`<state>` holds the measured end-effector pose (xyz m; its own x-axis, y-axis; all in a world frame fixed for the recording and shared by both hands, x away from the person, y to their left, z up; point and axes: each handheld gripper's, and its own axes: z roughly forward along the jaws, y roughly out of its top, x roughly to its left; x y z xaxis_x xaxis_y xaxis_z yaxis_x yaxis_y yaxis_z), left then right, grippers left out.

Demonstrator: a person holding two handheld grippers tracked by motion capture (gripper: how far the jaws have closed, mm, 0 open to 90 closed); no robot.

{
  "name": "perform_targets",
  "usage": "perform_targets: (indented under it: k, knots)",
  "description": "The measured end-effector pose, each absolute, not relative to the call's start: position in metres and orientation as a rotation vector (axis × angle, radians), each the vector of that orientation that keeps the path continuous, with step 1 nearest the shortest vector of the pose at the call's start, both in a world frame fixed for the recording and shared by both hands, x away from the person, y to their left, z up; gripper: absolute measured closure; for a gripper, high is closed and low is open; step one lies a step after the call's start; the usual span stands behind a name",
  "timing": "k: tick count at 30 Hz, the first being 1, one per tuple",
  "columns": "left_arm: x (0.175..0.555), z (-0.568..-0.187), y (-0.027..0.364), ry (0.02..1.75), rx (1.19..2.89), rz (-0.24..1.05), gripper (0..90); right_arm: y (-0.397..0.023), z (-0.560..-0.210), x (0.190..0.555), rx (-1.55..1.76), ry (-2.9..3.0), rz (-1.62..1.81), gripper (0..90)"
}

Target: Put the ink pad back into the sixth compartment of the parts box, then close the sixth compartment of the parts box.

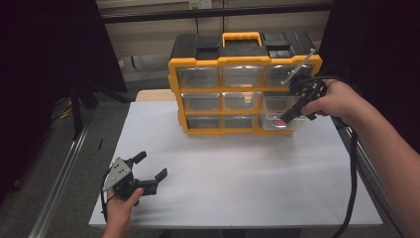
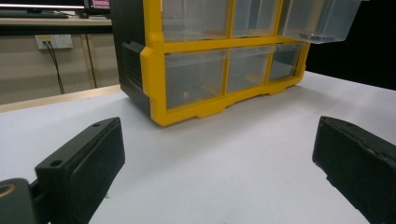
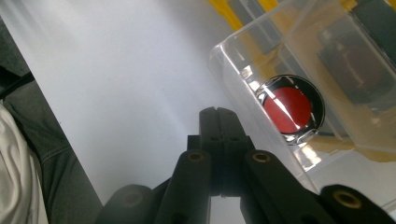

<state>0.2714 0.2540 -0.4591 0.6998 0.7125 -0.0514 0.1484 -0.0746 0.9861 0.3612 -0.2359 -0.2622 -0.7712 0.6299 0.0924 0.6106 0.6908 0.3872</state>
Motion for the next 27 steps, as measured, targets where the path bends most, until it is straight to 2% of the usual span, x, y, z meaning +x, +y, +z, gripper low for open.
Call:
perform_targets:
  k: [27]
  knots:
    - [0.272,-0.459,0.254,0.707,1.627,0.544,2.6,-0.239,-0.274,0.359,0.989,2.868,0.547,90.0]
